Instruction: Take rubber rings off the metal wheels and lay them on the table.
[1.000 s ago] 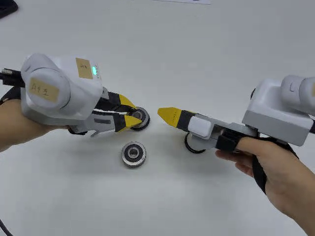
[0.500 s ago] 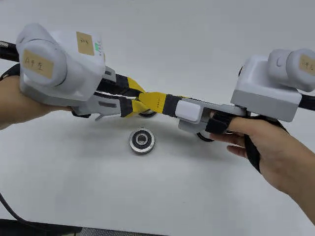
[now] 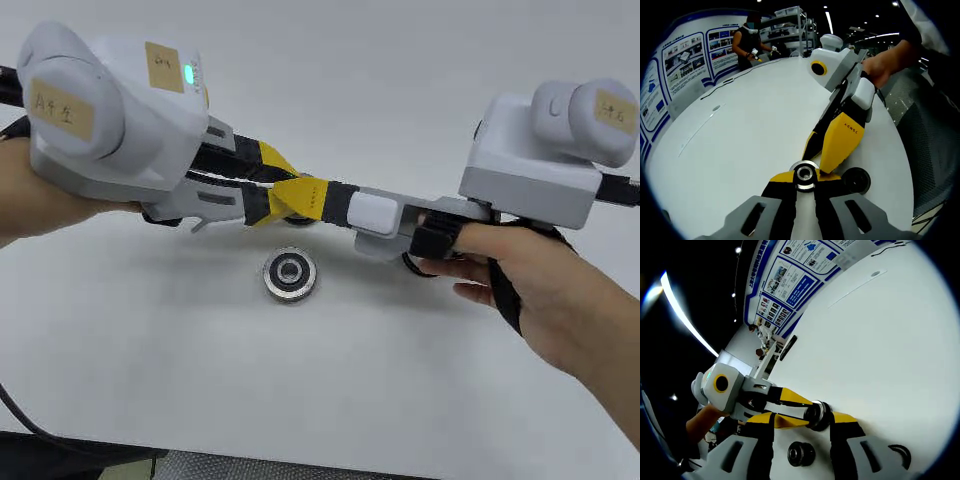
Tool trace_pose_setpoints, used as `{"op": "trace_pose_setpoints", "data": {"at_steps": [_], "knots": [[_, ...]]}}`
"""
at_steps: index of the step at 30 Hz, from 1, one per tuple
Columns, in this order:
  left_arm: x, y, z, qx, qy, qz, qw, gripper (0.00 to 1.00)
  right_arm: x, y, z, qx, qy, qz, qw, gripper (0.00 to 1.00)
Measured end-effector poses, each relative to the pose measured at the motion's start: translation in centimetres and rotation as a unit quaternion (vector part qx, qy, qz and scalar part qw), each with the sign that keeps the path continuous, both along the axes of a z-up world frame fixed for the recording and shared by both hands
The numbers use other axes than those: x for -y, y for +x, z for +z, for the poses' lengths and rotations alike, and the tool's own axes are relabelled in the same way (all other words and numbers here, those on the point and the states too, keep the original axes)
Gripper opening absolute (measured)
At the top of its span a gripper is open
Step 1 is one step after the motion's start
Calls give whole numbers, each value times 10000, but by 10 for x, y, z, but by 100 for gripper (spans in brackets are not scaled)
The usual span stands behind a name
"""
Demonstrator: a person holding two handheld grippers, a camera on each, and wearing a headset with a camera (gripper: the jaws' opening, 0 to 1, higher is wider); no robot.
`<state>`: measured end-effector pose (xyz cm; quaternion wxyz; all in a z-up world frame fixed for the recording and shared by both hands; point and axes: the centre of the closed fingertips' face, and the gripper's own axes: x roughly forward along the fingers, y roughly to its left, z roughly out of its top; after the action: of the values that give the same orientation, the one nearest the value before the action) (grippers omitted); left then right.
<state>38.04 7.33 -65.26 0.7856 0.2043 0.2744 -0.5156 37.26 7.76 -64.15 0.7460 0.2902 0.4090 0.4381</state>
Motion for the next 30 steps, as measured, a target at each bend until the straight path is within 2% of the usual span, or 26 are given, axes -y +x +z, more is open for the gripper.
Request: {"op": "trace_pose_setpoints", "data": {"at_steps": [2,7,8,13,16,19,20,22,24,27,30], "knots": [[0,0,0,-3,-6,-1,10000,12,0,0,3,15,31,0,10000,45],[0,0,0,-4,-23,15,10000,12,1,-2,-3,-5,-113,36,9999,41],[0,0,0,-1,-25,15,10000,12,0,-2,-3,51,-119,3,9999,41],[0,0,0,-3,-29,19,10000,12,0,-3,-1,-11,-110,1,9999,42],[0,0,0,-8,-43,39,10000,12,3,-3,-2,-68,-108,-30,9999,39],[0,1,0,-10,-55,56,10000,12,4,-3,-1,-48,-114,-36,9999,38],[0,1,0,-9,-58,60,10000,12,3,-4,1,28,-87,-2,10000,36],[-1,1,-1,-9,-67,65,10000,12,1,-5,-2,30,-192,13,9998,36],[-1,1,0,-6,-68,66,10000,12,-1,-5,-4,41,-217,26,9998,37],[-1,1,0,-9,-90,81,9999,12,2,-1,-6,181,-396,-60,9990,41],[-1,1,-1,-10,-96,83,9999,12,2,-1,-6,96,-334,-61,9994,41]]}}
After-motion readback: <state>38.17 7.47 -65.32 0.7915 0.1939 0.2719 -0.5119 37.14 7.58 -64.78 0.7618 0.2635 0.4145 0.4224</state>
